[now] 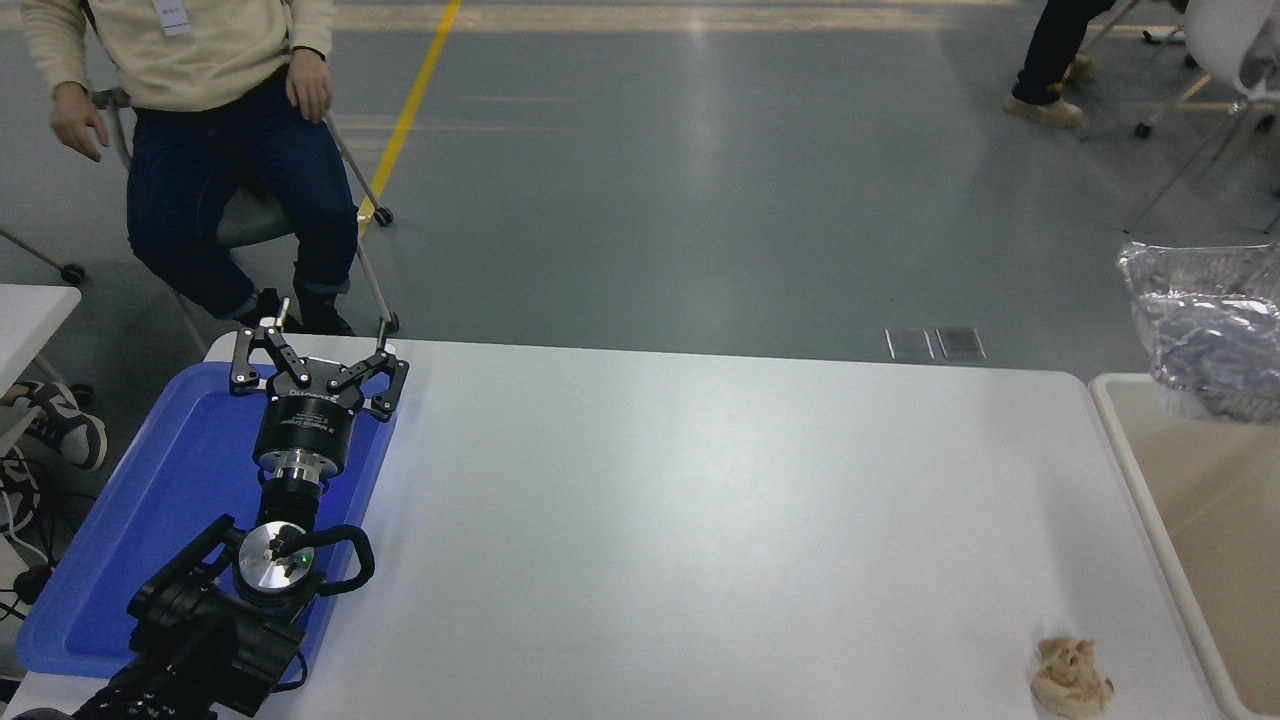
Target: Pick up foil plate and place in dustbin
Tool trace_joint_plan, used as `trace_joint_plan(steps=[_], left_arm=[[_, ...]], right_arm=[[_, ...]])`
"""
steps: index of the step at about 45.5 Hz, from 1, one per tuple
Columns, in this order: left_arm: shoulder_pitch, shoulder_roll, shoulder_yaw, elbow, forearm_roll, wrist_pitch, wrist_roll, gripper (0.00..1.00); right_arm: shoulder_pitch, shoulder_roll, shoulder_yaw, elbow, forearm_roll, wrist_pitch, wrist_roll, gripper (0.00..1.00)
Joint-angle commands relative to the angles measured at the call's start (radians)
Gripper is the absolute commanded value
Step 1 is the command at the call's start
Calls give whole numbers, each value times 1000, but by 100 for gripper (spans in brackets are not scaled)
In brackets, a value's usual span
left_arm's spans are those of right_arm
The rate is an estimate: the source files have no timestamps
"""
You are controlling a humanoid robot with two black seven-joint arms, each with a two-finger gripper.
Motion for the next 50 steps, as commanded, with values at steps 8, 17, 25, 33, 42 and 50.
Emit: trace_joint_plan(steps=[8,17,25,33,42,50], left_arm=[[-1,0,0,0,0,0,0,100],[-1,1,0,0,0,0,0,100],[1,1,0,0,0,0,0,100],[-1,0,0,0,0,0,0,100],[1,0,0,0,0,0,0,100],[1,0,0,0,0,0,0,100]], right_arm=[[-278,-1,42,-235,-29,-85,54,0],[-371,1,48,-265,-22,-157,63,0],[-459,5,101,-288,-16,-199,63,0],[-589,51,163,-386,-13,-248,65,0],[-721,106,219,-469,-11,-315,65,0],[-832,174,230,-574,35,-355,65,0]])
